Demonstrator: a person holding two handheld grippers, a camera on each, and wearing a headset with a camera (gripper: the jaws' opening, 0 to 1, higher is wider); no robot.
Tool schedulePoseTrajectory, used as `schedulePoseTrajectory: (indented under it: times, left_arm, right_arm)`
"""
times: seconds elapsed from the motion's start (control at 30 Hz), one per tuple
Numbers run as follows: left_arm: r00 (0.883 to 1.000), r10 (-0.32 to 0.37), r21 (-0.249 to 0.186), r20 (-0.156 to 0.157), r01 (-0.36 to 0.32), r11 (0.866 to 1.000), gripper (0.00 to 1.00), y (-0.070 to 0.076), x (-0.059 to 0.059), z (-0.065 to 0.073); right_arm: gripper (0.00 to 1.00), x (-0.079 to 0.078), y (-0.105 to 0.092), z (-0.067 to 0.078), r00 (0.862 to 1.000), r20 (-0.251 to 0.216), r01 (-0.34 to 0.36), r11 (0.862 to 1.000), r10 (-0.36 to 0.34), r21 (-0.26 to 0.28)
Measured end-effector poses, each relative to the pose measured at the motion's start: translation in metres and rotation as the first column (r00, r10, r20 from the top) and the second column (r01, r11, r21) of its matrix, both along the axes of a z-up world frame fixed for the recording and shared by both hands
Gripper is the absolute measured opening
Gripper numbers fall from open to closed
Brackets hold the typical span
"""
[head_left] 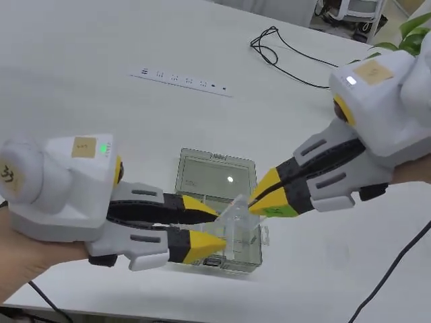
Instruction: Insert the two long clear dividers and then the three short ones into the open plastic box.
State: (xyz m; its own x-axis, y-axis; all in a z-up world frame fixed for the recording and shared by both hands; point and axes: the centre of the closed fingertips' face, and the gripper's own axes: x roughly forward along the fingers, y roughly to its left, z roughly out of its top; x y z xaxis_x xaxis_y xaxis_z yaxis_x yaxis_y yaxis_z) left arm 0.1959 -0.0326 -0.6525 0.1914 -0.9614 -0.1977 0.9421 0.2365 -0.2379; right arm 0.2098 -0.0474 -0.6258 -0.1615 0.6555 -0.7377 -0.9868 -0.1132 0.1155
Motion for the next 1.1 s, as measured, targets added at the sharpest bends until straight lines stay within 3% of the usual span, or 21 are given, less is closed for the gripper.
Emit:
schedulePoseTrajectory:
  times: [0.13, 0.17, 0.33, 0.6, 0.73, 0.83, 1.1]
  left_arm:
    - [0.999, 0.035, 0.011, -0.026, -0.035, 0.999, 0.29, 0.009, 0.004, -0.006]
    - [0.997, 0.052, 0.016, -0.048, -0.051, 0.999, 0.32, 0.013, 0.006, -0.008]
    - [0.995, 0.091, 0.041, -0.047, -0.089, 0.995, 0.41, 0.026, 0.013, -0.017]
    - [0.986, 0.147, 0.075, -0.074, -0.142, 0.987, 0.59, 0.04, 0.022, -0.033]
    - [0.979, 0.178, 0.081, -0.104, -0.17, 0.982, 0.72, 0.044, 0.026, -0.041]
    - [0.977, 0.189, 0.106, -0.095, -0.179, 0.978, 0.77, 0.047, 0.028, -0.048]
    - [0.976, 0.193, 0.121, -0.101, -0.181, 0.976, 0.83, 0.047, 0.029, -0.057]
  right_arm:
    - [0.02, 0.015, -0.003, -0.006, 0.999, 0.024, 0.039, 0.999, -0.039, -0.011]
    - [0.02, 0.018, -0.002, -0.008, 0.998, 0.03, 0.05, 0.999, -0.049, -0.014]
    - [0.02, 0.032, -0.002, -0.016, 0.996, 0.052, 0.075, 0.997, -0.074, -0.02]
    - [0.02, 0.049, 0.001, -0.041, 0.993, 0.058, 0.106, 0.994, -0.104, -0.033]
    - [0.02, 0.058, 0.0, -0.056, 0.992, 0.049, 0.12, 0.992, -0.118, -0.035]
    - [0.02, 0.062, 0.0, -0.067, 0.991, 0.04, 0.126, 0.991, -0.125, -0.036]
    - [0.02, 0.063, -0.001, -0.103, 0.989, 0.016, 0.145, 0.989, -0.144, -0.035]
